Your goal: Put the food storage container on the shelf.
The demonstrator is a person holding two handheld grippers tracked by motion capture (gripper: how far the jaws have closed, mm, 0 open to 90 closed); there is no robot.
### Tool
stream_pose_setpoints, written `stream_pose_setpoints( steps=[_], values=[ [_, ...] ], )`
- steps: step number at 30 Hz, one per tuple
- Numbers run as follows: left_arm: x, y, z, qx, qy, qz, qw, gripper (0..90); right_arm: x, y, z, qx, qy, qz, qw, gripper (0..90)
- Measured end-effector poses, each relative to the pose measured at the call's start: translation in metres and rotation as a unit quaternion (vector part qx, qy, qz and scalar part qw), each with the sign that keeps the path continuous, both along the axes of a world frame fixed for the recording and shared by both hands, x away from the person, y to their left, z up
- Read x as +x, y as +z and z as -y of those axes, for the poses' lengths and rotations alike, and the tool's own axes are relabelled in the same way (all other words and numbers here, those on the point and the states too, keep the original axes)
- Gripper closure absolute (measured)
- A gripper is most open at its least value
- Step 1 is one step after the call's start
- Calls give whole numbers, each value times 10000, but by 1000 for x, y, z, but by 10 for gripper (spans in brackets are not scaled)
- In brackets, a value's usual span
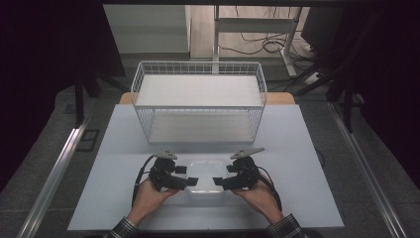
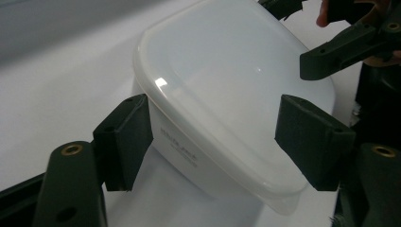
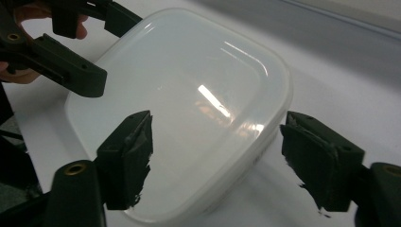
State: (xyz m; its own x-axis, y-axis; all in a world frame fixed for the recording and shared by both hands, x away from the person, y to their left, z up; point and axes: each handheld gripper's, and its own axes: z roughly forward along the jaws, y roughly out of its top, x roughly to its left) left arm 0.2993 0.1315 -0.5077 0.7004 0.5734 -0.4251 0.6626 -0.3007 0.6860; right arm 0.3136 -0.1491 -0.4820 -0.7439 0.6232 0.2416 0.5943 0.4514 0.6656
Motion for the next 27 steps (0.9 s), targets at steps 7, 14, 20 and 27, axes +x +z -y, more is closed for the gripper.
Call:
stream_pose_setpoints(
  steps=[7, 14, 20, 27],
  values=[
    [-7, -6, -9, -395, 2, -470, 9981, 344, -4, 0, 10, 277, -31, -529, 9982, 411],
    [-18, 3, -17, -516, 245, -316, 9979, 621, -9, 6, 21, 488, -383, -785, 9950, 625],
    [-22, 7, -20, -736, 466, -192, 9960, 769, -17, 16, 22, 448, -706, -403, 9957, 742],
    [-23, 9, -17, -688, 598, -65, 9958, 810, -20, 16, 20, 328, -827, -105, 9960, 770]
  ],
)
